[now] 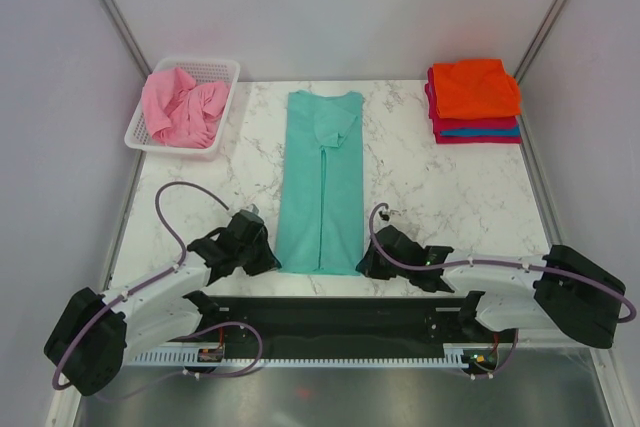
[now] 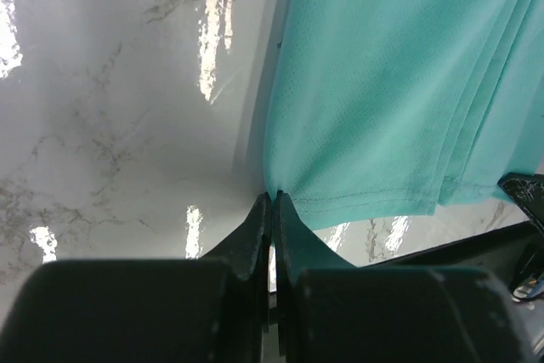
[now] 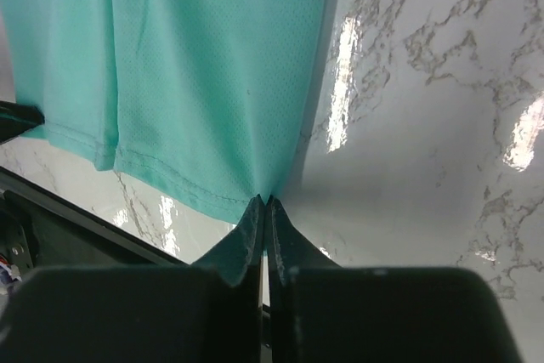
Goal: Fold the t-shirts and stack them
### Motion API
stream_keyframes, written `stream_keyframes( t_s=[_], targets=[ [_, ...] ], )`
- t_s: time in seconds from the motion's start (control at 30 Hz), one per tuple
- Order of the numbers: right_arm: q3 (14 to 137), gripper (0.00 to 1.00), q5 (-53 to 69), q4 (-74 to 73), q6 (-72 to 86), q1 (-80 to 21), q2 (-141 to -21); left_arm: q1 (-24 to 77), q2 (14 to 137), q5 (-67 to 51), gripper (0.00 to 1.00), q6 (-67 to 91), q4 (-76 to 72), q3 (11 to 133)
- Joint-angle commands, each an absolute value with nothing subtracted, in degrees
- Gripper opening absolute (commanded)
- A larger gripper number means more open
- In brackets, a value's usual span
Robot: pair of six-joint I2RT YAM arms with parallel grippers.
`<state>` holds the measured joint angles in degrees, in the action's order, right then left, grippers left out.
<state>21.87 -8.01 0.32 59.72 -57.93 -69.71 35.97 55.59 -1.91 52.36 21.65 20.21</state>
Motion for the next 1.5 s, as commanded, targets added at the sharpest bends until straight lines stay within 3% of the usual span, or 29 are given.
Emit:
stream_keyframes(
  t_s=[0.0, 0.43, 0.57, 0.8, 1.1, 1.47],
  targets=[
    [21.4, 0.01, -8.6, 0.9, 60.0, -58.3, -67.9, 36.1, 54.7, -5.4, 0.02, 50.2, 19.3, 19.8],
    [25.6, 0.0, -13.7, -17.0, 64.2, -65.9, -51.2, 43.9, 39.3, -7.9, 0.02, 56.2, 33.8, 28.0],
    [30.2, 0.0, -17.7, -18.9, 60.3, -65.9, -50.2, 43.9, 40.7, -0.5, 0.02, 53.2, 42.3, 36.8],
    [43.0, 0.0, -10.9, -19.0, 47.0, -52.0, -58.0, 40.4, 52.0, 8.2, 0.02, 44.7, 45.4, 50.3],
    [58.9, 0.0, -1.0, -18.0, 34.6, -37.9, -76.1, 23.7, 71.0, -1.3, 0.02, 34.3, 38.4, 61.3],
    [65.8, 0.0, 6.6, -14.4, 30.6, -29.0, -89.7, 19.2, 91.8, -8.0, 0.02, 25.4, 36.2, 77.4]
  ],
)
